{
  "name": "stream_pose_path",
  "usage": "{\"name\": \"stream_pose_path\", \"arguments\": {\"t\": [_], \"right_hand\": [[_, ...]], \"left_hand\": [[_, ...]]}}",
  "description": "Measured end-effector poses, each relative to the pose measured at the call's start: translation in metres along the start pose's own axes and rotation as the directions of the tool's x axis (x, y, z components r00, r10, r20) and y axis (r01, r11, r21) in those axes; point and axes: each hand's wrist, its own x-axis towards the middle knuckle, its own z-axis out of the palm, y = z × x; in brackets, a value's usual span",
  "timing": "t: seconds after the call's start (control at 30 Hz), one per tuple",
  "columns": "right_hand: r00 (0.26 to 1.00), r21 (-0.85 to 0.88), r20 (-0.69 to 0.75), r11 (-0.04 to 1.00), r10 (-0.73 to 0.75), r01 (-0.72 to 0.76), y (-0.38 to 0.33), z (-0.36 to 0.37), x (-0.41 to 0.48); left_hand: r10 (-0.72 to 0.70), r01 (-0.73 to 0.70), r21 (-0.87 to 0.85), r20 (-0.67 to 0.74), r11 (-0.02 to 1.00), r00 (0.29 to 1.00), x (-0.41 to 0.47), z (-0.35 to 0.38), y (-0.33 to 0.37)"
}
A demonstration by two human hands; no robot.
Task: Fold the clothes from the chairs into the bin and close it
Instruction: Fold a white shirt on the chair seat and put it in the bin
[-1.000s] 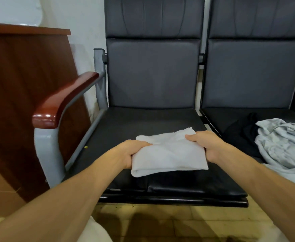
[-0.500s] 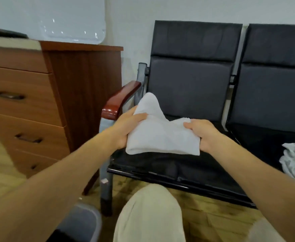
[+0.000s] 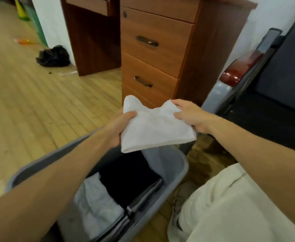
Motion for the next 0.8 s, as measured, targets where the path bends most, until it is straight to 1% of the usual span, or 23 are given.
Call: {"name": "stream_pose_path", "arguments": {"t": [0.13, 0.2, 0.27, 0.37, 0.47, 0.53, 0.57, 0.67, 0.73, 0.8], "right_hand": [[0.996, -0.038, 0.064, 0.998, -0.056, 0.059, 0.010, 0.070, 0.024], [0.991, -0.067, 0.107, 0.994, -0.077, 0.085, 0.019, 0.103, 0.033], [0.975, -0.057, 0.204, 0.993, -0.090, 0.104, 0.029, 0.137, 0.040], [0.929, -0.046, 0.345, 0.987, -0.132, 0.157, 0.032, 0.185, 0.042], [0.883, 0.039, 0.440, 0.986, -0.161, 0.160, 0.030, 0.227, 0.031], [0.864, 0.064, 0.485, 0.990, -0.140, 0.124, 0.034, 0.250, 0.025], [0.859, 0.055, 0.498, 0.993, -0.120, 0.107, 0.038, 0.261, 0.022], [0.835, -0.057, 0.550, 0.997, -0.006, 0.045, 0.056, 0.285, 0.013], [0.812, -0.169, 0.574, 0.986, 0.105, -0.008, 0.063, 0.286, 0.005], [0.800, -0.256, 0.573, 0.966, 0.180, -0.035, 0.065, 0.276, 0.000]], "left_hand": [[0.009, -0.032, -0.206, -0.112, 0.978, 0.994, -0.013, -0.050, -0.061], [0.010, -0.053, -0.246, -0.175, 0.968, 0.984, -0.021, -0.069, -0.087], [-0.021, -0.049, -0.252, -0.269, 0.967, 0.963, -0.034, -0.086, -0.112], [-0.083, -0.034, -0.255, -0.435, 0.966, 0.897, -0.056, -0.109, -0.142], [-0.184, 0.018, -0.288, -0.560, 0.957, 0.808, -0.072, -0.130, -0.171], [-0.215, 0.080, -0.242, -0.605, 0.967, 0.766, -0.080, -0.137, -0.187], [-0.238, 0.134, -0.212, -0.611, 0.968, 0.755, -0.084, -0.140, -0.195], [-0.331, 0.281, -0.180, -0.610, 0.943, 0.720, -0.093, -0.142, -0.210], [-0.361, 0.304, -0.199, -0.601, 0.932, 0.713, -0.097, -0.141, -0.213], [-0.354, 0.292, -0.201, -0.576, 0.935, 0.737, -0.099, -0.136, -0.211]]}}
